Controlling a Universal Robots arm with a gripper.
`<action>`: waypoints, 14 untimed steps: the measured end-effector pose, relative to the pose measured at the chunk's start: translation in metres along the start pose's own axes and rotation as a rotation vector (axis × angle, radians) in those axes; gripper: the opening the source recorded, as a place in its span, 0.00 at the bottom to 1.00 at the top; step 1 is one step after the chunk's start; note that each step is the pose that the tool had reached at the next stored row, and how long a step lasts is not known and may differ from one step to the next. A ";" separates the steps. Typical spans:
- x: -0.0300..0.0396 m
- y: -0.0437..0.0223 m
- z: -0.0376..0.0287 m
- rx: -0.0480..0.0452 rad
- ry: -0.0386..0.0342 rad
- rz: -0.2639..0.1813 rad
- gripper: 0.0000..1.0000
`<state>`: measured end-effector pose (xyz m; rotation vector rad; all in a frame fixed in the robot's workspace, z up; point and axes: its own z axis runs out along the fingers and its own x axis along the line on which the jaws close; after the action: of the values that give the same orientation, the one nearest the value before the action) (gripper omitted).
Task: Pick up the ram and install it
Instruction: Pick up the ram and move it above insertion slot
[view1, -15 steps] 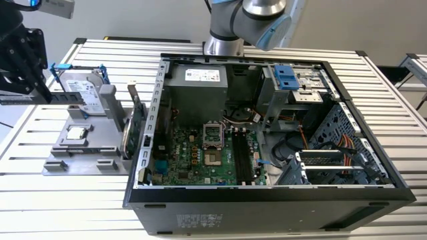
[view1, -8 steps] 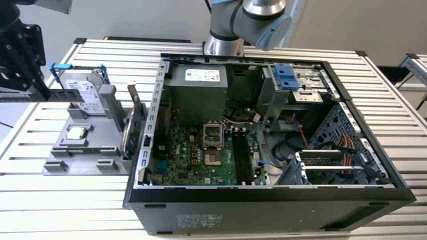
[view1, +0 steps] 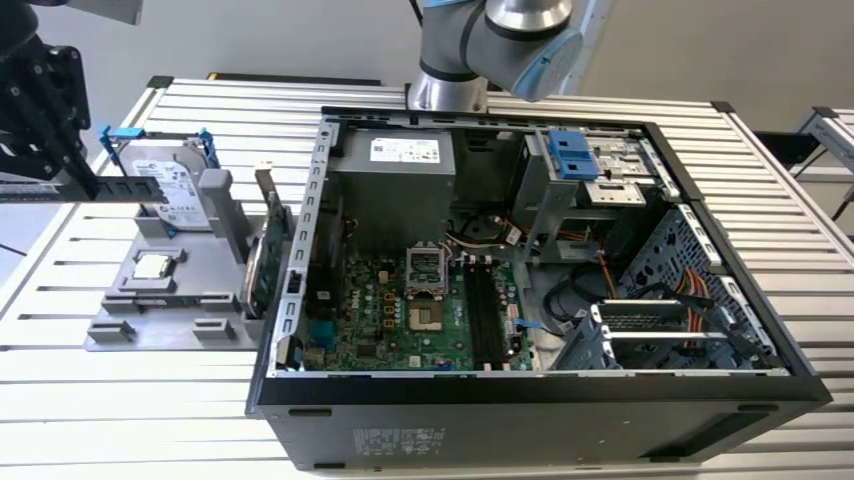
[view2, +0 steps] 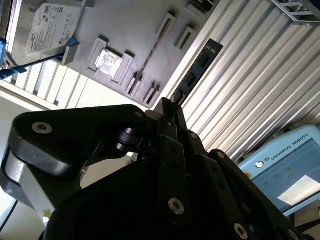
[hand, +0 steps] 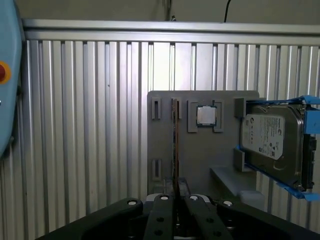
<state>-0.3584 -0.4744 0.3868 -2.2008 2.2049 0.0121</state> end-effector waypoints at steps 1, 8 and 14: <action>0.0000 0.0000 0.0000 0.0001 0.0000 0.000 0.00; 0.0000 0.0000 -0.0001 0.0000 0.0000 0.000 0.00; 0.0000 -0.0070 0.0000 -0.0001 0.0000 0.000 0.00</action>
<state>-0.3514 -0.4744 0.3869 -2.2009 2.2049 0.0122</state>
